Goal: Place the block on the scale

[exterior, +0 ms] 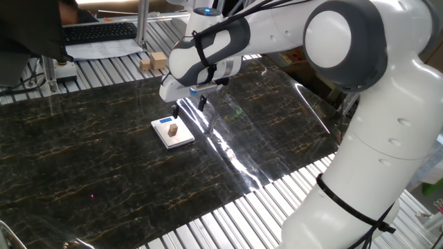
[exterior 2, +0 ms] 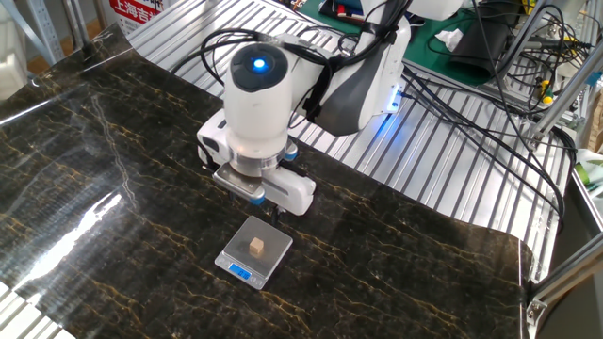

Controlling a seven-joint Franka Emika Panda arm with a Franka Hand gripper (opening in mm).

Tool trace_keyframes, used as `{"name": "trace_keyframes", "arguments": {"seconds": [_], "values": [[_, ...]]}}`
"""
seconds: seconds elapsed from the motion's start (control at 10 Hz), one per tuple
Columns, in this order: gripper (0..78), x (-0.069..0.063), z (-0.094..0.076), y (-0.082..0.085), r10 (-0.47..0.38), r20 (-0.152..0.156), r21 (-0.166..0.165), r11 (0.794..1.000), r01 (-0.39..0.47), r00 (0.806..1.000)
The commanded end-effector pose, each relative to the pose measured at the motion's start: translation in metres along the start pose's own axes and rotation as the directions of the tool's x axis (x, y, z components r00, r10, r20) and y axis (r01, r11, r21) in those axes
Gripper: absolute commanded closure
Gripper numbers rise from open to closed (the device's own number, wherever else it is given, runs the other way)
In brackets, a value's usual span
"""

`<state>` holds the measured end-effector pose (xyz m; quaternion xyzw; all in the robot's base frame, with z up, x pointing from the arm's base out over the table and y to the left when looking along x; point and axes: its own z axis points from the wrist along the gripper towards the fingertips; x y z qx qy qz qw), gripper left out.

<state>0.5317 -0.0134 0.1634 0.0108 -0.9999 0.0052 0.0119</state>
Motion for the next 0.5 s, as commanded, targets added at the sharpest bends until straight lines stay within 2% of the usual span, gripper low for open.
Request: {"name": "trace_keyframes", "arguments": {"seconds": [0.1, 0.5], "values": [[0.1, -0.0001, -0.0018, -0.0001, -0.015, 0.011, 0.005, 1.0, 0.015, 1.0], [0.1, -0.0003, -0.0019, -0.0003, -0.007, 0.014, 0.006, 1.0, 0.007, 1.0]]}}
